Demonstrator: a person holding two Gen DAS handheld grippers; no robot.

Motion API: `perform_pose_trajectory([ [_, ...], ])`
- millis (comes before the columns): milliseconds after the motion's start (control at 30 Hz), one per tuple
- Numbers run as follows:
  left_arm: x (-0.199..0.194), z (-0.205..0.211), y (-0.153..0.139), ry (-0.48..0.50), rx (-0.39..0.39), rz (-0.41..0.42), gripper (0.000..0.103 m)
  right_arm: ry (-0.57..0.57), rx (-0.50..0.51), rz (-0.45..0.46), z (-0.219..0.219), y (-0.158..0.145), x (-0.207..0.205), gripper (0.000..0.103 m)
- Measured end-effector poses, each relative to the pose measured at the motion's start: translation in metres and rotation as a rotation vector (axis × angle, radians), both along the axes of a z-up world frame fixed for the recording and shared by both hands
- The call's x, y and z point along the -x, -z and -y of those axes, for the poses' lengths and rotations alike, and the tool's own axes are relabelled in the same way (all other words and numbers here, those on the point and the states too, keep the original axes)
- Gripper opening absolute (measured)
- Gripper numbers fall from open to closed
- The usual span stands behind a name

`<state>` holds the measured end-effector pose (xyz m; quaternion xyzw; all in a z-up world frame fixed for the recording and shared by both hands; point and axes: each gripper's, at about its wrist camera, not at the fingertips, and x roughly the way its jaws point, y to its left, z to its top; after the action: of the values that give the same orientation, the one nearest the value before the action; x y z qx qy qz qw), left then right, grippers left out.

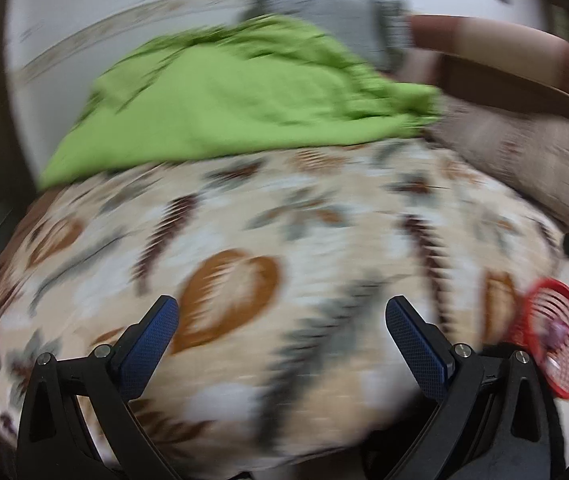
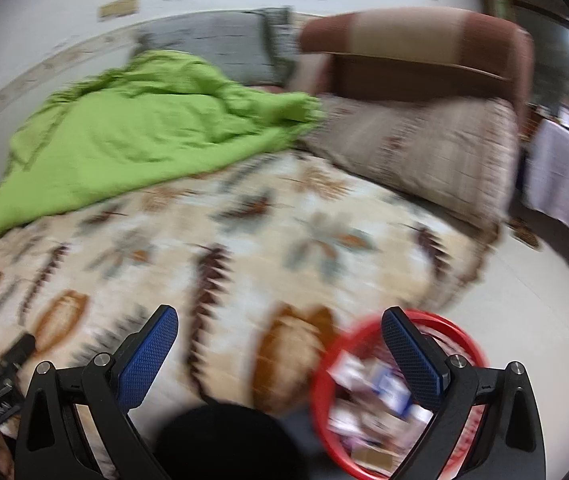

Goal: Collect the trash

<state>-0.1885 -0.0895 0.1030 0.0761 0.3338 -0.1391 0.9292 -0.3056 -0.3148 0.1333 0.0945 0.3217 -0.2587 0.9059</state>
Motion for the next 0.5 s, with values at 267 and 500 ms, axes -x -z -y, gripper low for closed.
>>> perform_pose_trajectory([
  [267, -0.082, -0.091, 0.033, -0.311, 0.119, -0.172, 0.103, -0.256, 0.015, -0.149, -0.059, 0.051, -0.143, 0.103],
  [500, -0.140, -0.103, 0.077, -0.359, 0.095, -0.259, 0.103, -0.228, -0.089, -0.263, -0.057, 0.107, -0.214, 0.103],
])
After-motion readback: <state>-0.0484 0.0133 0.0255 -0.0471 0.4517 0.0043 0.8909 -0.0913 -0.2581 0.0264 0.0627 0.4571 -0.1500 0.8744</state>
